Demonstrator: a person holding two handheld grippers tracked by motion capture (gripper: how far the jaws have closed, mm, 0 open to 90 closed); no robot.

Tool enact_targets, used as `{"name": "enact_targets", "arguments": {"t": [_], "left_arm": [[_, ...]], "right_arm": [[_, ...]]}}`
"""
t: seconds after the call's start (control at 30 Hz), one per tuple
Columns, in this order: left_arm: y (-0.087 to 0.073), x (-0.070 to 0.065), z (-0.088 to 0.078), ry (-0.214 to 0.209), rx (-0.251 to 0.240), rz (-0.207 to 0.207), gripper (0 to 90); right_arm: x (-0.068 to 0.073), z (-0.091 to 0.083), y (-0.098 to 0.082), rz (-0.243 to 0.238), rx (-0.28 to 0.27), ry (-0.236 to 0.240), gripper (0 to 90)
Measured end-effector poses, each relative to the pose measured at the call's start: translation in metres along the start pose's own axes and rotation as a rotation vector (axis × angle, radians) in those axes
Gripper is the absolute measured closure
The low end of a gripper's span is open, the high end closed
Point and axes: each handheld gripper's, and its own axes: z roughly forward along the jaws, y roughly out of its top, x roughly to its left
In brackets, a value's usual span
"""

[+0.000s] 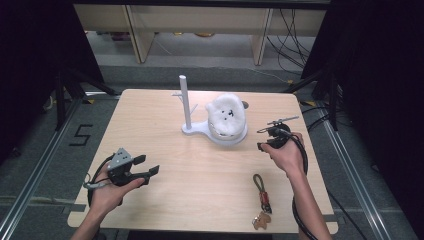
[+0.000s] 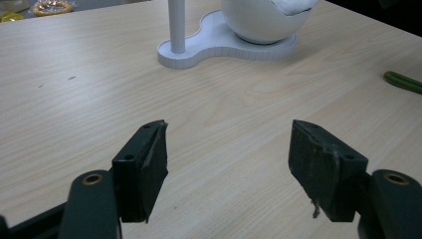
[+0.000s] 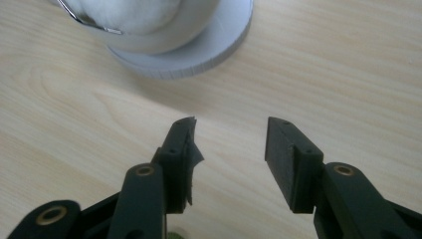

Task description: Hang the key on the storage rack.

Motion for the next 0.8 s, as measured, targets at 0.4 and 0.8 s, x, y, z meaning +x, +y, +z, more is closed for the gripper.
{"name": "enact_targets", "arguments": {"t": [0.4,0.8], "left_arm": [[0.002,-0.006,0.004,0.006,0.001,0.004,29.9],[0.000,-0.013,-0.007,-0.017,-0.009,0.018,29.2]], "right_arm": [[-0.002,0.001,-0.025,0.063,0.227,0.002,49.1],[0.011,0.000,-0.056,0.106,0.394,0.058,59.0]]}}
